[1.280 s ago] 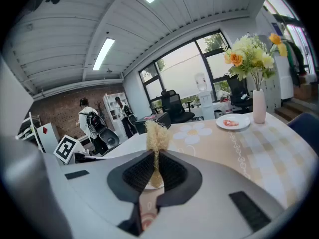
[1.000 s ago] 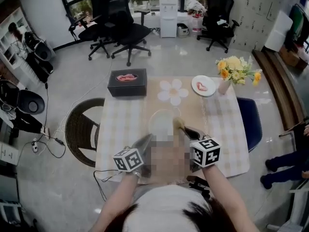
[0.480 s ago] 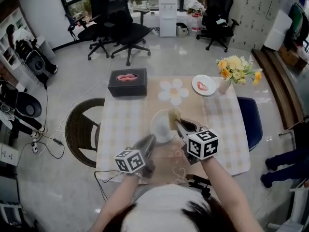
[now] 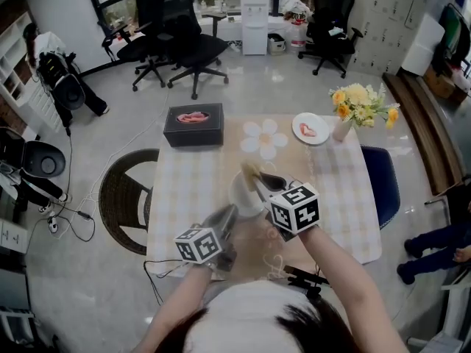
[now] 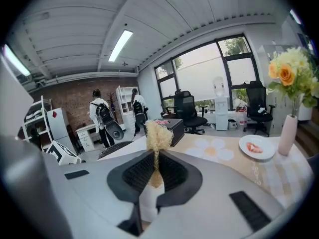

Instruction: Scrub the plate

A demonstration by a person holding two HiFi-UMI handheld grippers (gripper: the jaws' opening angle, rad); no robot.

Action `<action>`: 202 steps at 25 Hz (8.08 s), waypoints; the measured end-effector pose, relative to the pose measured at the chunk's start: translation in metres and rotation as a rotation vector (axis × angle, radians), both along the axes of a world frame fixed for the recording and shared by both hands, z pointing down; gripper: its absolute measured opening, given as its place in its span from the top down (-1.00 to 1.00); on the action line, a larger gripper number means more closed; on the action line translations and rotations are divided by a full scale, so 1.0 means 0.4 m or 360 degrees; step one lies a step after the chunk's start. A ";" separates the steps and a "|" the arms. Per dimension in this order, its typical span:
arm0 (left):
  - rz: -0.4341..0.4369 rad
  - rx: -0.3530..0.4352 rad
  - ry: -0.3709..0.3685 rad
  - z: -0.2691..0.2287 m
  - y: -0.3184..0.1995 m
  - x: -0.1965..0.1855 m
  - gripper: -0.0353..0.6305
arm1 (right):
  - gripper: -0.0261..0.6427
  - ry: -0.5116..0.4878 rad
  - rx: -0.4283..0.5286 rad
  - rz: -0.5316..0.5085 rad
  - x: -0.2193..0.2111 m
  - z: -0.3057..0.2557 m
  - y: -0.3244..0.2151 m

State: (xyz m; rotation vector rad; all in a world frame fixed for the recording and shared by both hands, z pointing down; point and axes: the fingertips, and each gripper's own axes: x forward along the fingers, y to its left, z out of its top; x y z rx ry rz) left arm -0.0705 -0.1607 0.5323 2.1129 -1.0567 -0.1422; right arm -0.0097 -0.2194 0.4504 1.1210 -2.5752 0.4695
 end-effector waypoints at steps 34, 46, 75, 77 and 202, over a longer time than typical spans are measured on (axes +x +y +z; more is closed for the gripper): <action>-0.0003 0.0053 -0.0057 -0.002 0.008 0.010 0.84 | 0.83 0.0026 -0.0028 0.0274 0.071 0.057 -0.088; 0.0000 0.0031 -0.0047 -0.011 0.001 0.004 0.84 | 0.83 -0.0071 -0.0060 0.0052 -0.016 0.023 0.021; -0.0004 0.0004 -0.0034 0.006 -0.004 0.005 0.84 | 0.83 0.0087 -0.0069 0.0075 -0.032 0.104 -0.006; -0.0003 0.0006 -0.0033 0.006 -0.004 0.005 0.84 | 0.83 0.0097 -0.0074 0.0114 -0.018 0.109 -0.015; -0.0008 -0.0017 -0.0041 0.006 -0.008 0.006 0.84 | 0.83 0.0182 -0.0245 0.0065 0.043 0.127 0.080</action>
